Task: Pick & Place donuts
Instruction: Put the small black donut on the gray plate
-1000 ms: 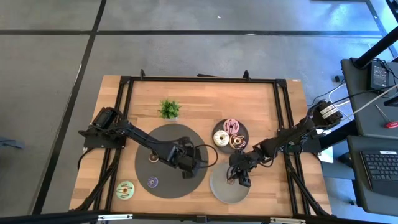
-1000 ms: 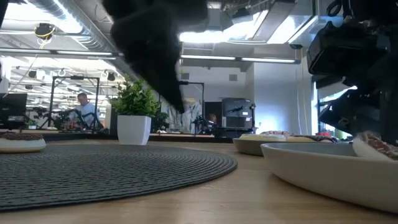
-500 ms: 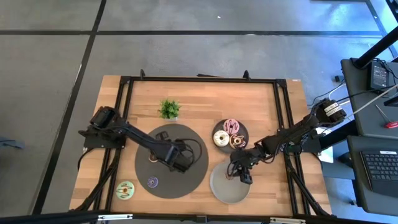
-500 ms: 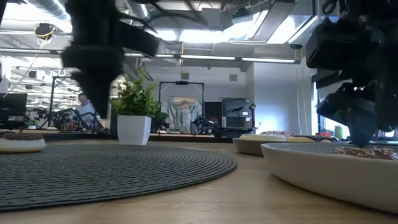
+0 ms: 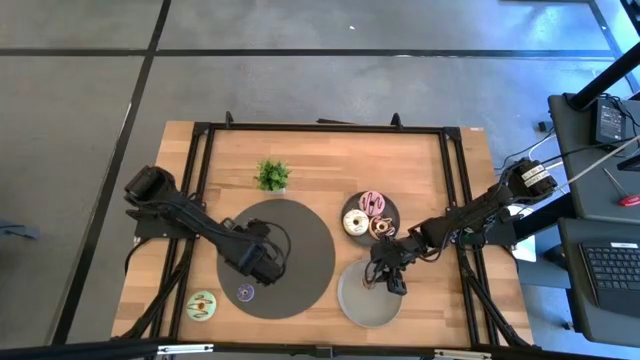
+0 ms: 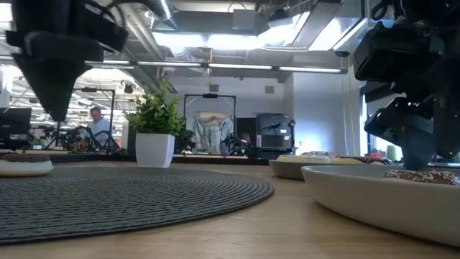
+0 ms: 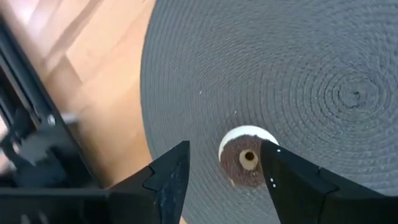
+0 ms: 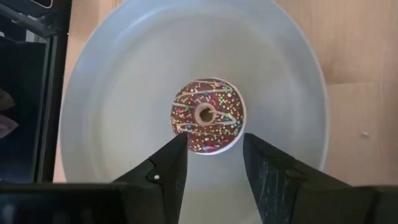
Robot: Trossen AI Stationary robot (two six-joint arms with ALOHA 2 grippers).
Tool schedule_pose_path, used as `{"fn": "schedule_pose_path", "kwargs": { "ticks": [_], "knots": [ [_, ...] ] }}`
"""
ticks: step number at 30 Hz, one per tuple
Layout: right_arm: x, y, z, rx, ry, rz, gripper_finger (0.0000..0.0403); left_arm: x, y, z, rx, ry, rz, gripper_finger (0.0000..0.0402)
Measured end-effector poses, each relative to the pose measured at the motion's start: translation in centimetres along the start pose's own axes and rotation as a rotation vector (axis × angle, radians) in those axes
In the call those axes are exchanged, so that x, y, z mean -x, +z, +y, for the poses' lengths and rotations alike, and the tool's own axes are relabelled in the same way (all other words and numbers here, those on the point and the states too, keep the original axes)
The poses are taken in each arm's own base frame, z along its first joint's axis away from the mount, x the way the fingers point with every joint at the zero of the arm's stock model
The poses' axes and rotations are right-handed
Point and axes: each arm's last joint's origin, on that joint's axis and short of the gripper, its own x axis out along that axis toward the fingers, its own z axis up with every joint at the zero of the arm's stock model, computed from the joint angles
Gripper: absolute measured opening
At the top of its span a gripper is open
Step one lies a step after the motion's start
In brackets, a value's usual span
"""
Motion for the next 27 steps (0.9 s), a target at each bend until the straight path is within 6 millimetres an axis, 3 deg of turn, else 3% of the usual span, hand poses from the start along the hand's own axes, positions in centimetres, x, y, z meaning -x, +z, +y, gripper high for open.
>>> {"fn": "schedule_pose_path", "kwargs": {
  "ticks": [9, 19, 27],
  "knots": [
    [0.0, 0.0, 0.0, 0.001, 0.0, -0.001, 0.0157, 0.6, -2.2, -0.1, 0.113, -0.02, 0.004, 0.0191],
    [0.1, 0.3, -0.4, -0.011, -0.009, -0.009, 0.0157, 0.5, -2.0, -0.1, 0.228, -0.017, 0.001, 0.0181],
    [0.1, 0.3, -0.4, -0.004, -0.008, -0.008, 0.0157, -2.5, -3.1, 0.6, 0.262, 0.04, 0.061, 0.018]
  ]
}}
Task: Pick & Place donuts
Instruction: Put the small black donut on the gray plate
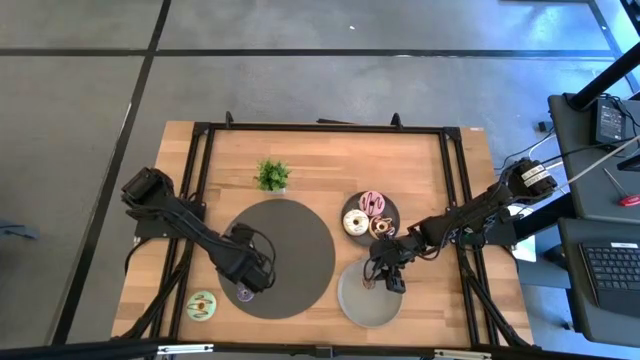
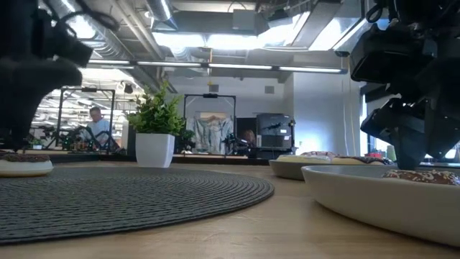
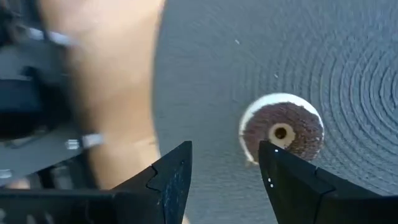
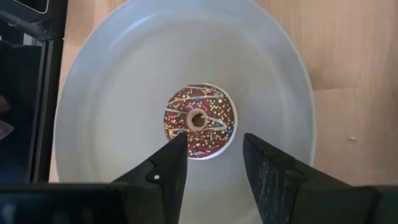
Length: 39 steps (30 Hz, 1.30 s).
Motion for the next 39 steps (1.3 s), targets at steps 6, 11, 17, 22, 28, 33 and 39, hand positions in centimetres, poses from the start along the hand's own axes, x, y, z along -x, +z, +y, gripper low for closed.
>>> {"fn": "schedule_pose_path", "kwargs": {
  "ticks": [6, 11, 17, 22, 28, 33, 39],
  "knots": [
    [0.0, 0.0, 0.0, 0.011, -0.001, -0.001, 0.0157, -1.3, -0.4, -0.7, -0.007, -0.094, 0.017, 0.0178],
    [0.0, 0.0, 0.0, 0.012, -0.001, -0.001, 0.0157, -2.2, -0.4, -0.4, 0.002, -0.076, 0.037, 0.0174],
    [0.0, 0.0, 0.0, 0.011, -0.001, -0.001, 0.0157, -2.6, -0.1, -0.3, 0.01, -0.059, 0.038, 0.0149],
    [0.0, 0.0, 0.0, 0.011, -0.001, -0.001, 0.0157, -2.6, 0.0, -0.5, -0.011, -0.077, 0.039, 0.0111],
    [0.0, 0.0, 0.0, 0.01, -0.001, -0.001, 0.0157, -2.6, 0.0, -0.5, -0.022, -0.078, 0.036, 0.0062],
    [0.0, 0.0, 0.0, 0.01, -0.001, -0.001, 0.0157, -2.6, 0.0, -0.4, -0.031, -0.08, 0.023, 0.0029],
    [0.2, 0.6, 0.3, 0.012, 0.008, -0.014, 0.0157, -1.6, 0.5, 0.2, -0.036, -0.127, 0.011, 0.0007]
  ]
}}
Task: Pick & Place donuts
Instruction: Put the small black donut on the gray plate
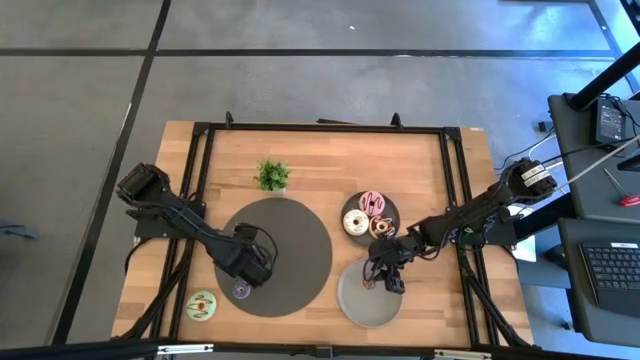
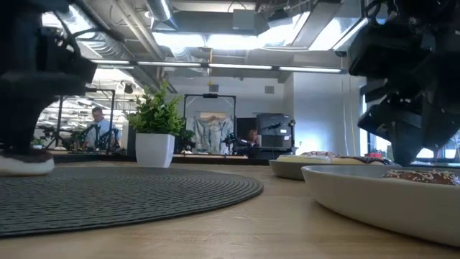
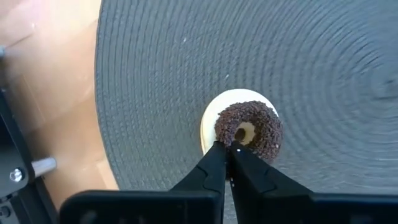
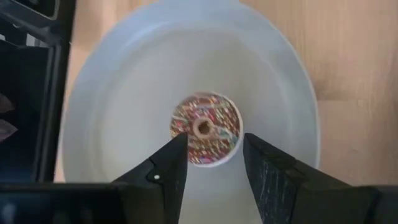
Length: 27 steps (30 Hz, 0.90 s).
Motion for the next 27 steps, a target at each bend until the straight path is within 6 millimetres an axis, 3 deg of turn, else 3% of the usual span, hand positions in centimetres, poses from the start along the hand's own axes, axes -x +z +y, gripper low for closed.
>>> {"fn": "schedule_pose_path", "kwargs": {
  "ticks": [4, 8, 13, 18, 22, 27],
  "knots": [
    [0.4, 1.0, 0.7, 0.036, -0.008, -0.009, 0.0157, 1.3, 0.7, 0.5, 0.01, -0.078, -0.088, 0.0009],
    [0.9, 2.8, 1.4, 0.19, -0.103, -0.119, 0.0157, 2.2, 1.4, 0.1, -0.028, -0.195, -0.199, 0.0011],
    [1.7, 5.2, 2.3, 0.371, -0.211, -0.332, 0.0157, 2.6, 2.9, -2.0, -0.153, -0.354, -0.303, 0.0005],
    [2.2, 6.5, 3.3, 0.577, -0.181, -0.472, 0.0157, 3.4, 5.3, -4.5, -0.287, -0.528, -0.481, 0.0007],
    [2.5, 7.2, 3.4, 0.589, -0.247, -0.562, 0.0157, 4.7, 7.0, -6.0, -0.436, -0.61, -0.683, 0.0004],
    [3.4, 8.1, 3.1, 0.551, -0.533, -0.694, 0.0157, 5.4, 8.3, -7.3, -0.475, -0.574, -0.916, 0.0004]
  ]
}}
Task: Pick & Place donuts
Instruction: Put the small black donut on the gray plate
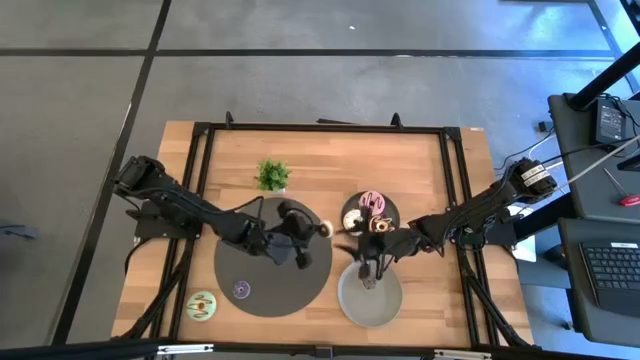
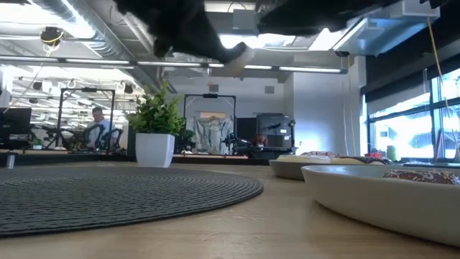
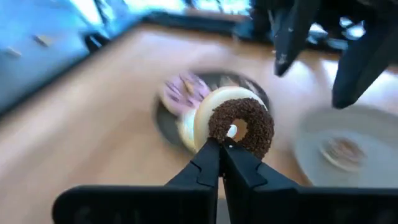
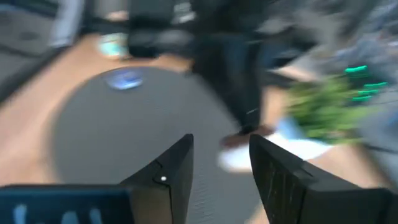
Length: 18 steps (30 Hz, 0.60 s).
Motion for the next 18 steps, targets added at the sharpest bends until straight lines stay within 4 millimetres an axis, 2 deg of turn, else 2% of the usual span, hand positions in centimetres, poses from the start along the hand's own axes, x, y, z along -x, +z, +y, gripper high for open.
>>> {"fn": "schedule_pose_path", "kwargs": {
  "ticks": [3, 9, 18],
  "knots": [
    [0.0, 0.5, -0.4, 0.034, -0.107, -0.03, 0.0157, -0.8, -0.1, -0.2, -0.063, 0.1, -0.071, 0.0004],
    [0.1, 0.8, -0.6, 0.065, -0.182, -0.037, 0.0157, -2.1, -0.8, -1.1, -0.162, 0.21, -0.149, 0.0003],
    [-0.6, -0.3, -0.4, 0.091, -0.286, 0.032, 0.0157, -1.9, -0.3, -1.4, -0.138, 0.236, -0.199, 0.0004]
  ]
}}
